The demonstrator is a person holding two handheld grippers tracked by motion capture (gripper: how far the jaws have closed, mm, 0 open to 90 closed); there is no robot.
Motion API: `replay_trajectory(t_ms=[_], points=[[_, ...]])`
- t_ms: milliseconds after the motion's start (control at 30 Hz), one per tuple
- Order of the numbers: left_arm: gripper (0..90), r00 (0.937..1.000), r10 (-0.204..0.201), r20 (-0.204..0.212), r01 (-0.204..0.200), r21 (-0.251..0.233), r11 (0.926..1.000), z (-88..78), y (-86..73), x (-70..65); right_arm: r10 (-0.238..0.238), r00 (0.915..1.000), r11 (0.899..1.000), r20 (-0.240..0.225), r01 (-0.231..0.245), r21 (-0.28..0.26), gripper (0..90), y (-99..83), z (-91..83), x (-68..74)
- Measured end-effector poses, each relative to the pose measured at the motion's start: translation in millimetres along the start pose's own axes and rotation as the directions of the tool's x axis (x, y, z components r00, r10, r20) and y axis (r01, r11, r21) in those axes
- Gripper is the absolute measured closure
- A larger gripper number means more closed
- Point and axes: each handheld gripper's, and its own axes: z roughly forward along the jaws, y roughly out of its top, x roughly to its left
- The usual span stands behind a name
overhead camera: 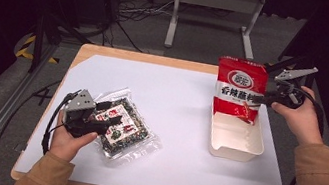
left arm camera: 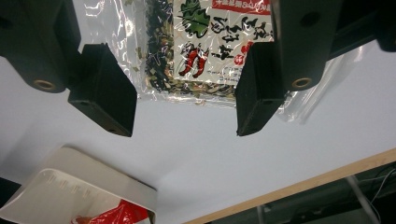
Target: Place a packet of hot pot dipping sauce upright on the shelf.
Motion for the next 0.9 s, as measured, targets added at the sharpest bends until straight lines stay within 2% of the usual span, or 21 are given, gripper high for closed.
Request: replay_trajectory(t_ms=[67,167,367,600,700,767,833,900], points=[[39.1,1.0000,-0.001,-0.001,0.001,0.001,1.0000,0.0,-0.2,0.4,-0.001,0.9999,1.000,-0.015,0.002,0.014,69.3,-4.8,5.7,0.3],[39.1,1.0000,-0.008,-0.001,0.008,0.001,1.0000,0.7,-0.5,0.4,0.007,0.9995,1.000,-0.030,-0.007,-0.003,72.6,-9.7,7.9,1.1],[39.1,1.0000,-0.002,-0.001,0.002,-0.001,1.0000,1.7,-0.4,0.1,0.001,0.9991,0.998,-0.042,0.001,0.067,72.2,-13.8,12.9,1.7],[39.2,1.0000,-0.005,0.001,0.005,0.005,1.0000,2.1,-0.7,0.0,0.006,0.9983,0.995,-0.058,0.000,0.097,78.9,-18.1,21.0,4.9],[39.2,1.0000,-0.003,0.000,0.003,0.005,1.0000,2.7,-0.9,0.2,-0.011,0.9991,0.995,-0.042,0.015,0.098,80.1,-15.5,20.9,7.0],[39.1,1.0000,-0.005,0.000,0.005,0.005,1.0000,2.8,-1.0,0.3,-0.047,0.9989,0.993,-0.007,0.047,0.106,80.9,-10.3,21.7,8.9],[39.1,1.0000,-0.004,0.002,0.004,0.004,1.0000,2.9,-1.1,0.5,-0.056,0.9984,0.994,0.009,0.055,0.098,81.1,-8.5,22.3,9.6],[39.1,1.0000,-0.006,0.003,0.006,0.004,1.0000,2.8,-1.3,0.8,-0.090,0.9949,0.991,0.044,0.086,0.098,81.3,-4.2,23.4,10.9]])
